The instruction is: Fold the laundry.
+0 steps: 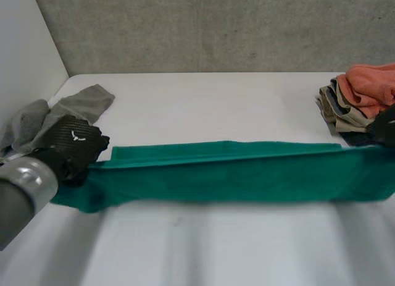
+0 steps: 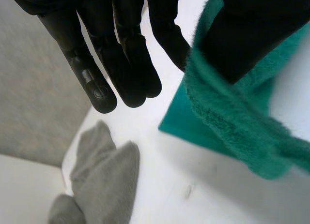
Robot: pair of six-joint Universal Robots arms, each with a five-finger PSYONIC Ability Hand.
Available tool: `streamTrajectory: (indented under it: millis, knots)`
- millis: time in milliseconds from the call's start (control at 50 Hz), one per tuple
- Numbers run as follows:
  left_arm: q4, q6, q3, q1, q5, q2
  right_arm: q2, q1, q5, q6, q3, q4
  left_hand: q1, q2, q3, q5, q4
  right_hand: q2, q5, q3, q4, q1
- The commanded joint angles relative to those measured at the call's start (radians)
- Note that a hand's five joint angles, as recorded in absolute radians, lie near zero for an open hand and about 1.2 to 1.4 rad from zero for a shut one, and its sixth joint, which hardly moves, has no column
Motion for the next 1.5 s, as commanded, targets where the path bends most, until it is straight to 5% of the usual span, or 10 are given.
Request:
streamTrajectory:
  millis: [20,160,320,400,640,880,1000,1180,1320,1500]
  knots:
    - [0.148,0.014,0.185,0.021,-0.028,-0.267,0.265,0.113,0.156,0.028,-0.165,-0.086,0.226,0.191,0.196,0.239,0.189,0.218,0.201,0.201,0.195,0.259]
    - [0.294,0.094,0.456,0.014,-0.036,-0.413,0.375,0.174,0.232,0.066,-0.427,-0.349,0.228,0.193,0.199,0.242,0.192,0.218,0.201,0.201,0.195,0.259]
    - [0.737,0.086,0.676,-0.058,-0.042,-0.416,0.342,0.222,0.238,0.237,-0.579,-0.801,0.228,0.193,0.199,0.242,0.192,0.218,0.201,0.201,0.195,0.259]
    - [0.847,0.057,0.655,-0.068,-0.048,-0.377,0.308,0.228,0.241,0.255,-0.569,-0.928,0.228,0.193,0.199,0.242,0.192,0.218,0.201,0.201,0.195,0.259]
    - [0.816,-0.004,0.233,-0.06,-0.059,-0.254,0.3,0.233,0.163,0.283,-0.283,-0.884,0.228,0.193,0.199,0.242,0.192,0.218,0.201,0.201,0.195,0.259]
    - [0.816,-0.028,-0.129,-0.068,-0.046,-0.28,0.303,0.135,0.054,0.367,0.068,-0.579,0.214,0.179,0.184,0.228,0.177,0.218,0.201,0.201,0.195,0.259]
    - [0.795,-0.023,-0.181,-0.058,-0.045,-0.301,0.305,0.069,0.0,0.366,0.145,-0.557,0.065,0.03,0.035,0.078,0.028,0.218,0.201,0.201,0.195,0.259]
    - [0.621,-0.026,-0.187,-0.017,-0.014,-0.281,0.303,0.02,-0.034,0.373,0.146,-0.551,-0.775,-0.81,-0.805,-0.762,-0.812,0.218,0.201,0.201,0.195,0.259]
    - [0.486,-0.075,-0.209,0.086,0.093,-0.221,0.305,0.016,-0.04,0.442,0.154,-0.55,-0.814,-0.849,-0.843,-0.8,-0.85,0.218,0.201,0.201,0.195,0.259]
    - [0.482,-0.132,-0.217,0.202,0.142,-0.235,0.305,0.018,-0.04,0.462,0.156,-0.548,-0.623,-0.658,-0.653,-0.61,-0.66,0.218,0.201,0.201,0.195,0.259]
